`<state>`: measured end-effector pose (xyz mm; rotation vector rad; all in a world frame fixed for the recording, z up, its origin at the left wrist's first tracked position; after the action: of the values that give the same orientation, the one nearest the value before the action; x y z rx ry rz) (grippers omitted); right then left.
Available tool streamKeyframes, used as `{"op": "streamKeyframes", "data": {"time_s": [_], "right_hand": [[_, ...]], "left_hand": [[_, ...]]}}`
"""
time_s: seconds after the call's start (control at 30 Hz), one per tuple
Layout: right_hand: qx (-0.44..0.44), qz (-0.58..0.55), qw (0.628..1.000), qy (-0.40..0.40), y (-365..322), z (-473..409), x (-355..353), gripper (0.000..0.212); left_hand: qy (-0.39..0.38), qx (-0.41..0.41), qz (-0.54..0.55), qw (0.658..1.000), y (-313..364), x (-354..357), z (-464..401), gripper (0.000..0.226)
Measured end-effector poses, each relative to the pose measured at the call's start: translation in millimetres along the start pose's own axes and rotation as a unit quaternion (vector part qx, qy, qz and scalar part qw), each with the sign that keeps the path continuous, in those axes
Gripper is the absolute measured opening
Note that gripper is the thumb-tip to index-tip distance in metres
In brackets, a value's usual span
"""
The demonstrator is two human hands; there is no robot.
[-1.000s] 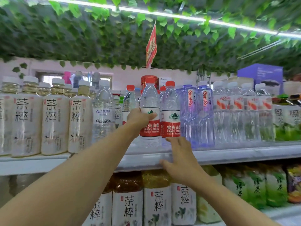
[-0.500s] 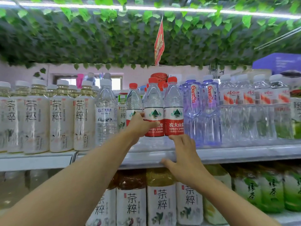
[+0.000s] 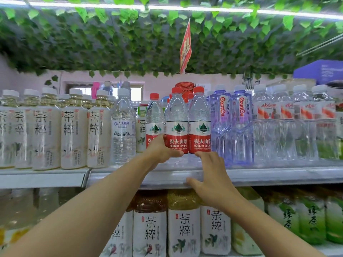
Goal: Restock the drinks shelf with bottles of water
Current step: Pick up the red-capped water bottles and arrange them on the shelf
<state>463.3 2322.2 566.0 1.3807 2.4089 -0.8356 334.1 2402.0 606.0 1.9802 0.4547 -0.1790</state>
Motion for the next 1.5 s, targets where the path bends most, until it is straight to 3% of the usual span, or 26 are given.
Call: {"op": "streamKeyframes", "data": {"time_s": [0.3, 0.8, 1.07, 1.27, 1.5], "right_hand": [[0.008, -0.018, 1.000, -0.002, -15, -3, -9, 0.066], [-0.051, 0.003, 0.998, 0.033, -116, -45, -15, 0.061], [-0.071, -0.006, 0.997, 0.038, -143, -85, -19, 0.055], [-0.001, -0.098, 0.994, -0.057, -134, -82, 28, 0.062], [0.095, -0.192, 0.965, -0.151, -120, -70, 93, 0.089]], "left_hand": [[0.039, 0.040, -0.015, 0.998, 0, -17, 9, 0.069], [0.161, 0.154, -0.117, 0.968, 20, -155, 25, 0.067], [0.159, 0.139, -0.124, 0.970, 1, -165, 11, 0.068], [0.172, 0.114, -0.134, 0.969, -13, -171, 15, 0.069], [0.194, 0.095, -0.168, 0.962, -30, -190, 25, 0.064]]}}
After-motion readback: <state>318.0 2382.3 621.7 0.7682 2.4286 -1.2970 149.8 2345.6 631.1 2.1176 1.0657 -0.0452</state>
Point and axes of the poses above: each hand's wrist, its own z-axis away from the middle knuckle, its own x-axis out of the palm, y = z × x, the point moved 8 cm from there along -z, towards the middle knuckle, and after that the axes turned 12 degrees about y, right-handed, at the moved point
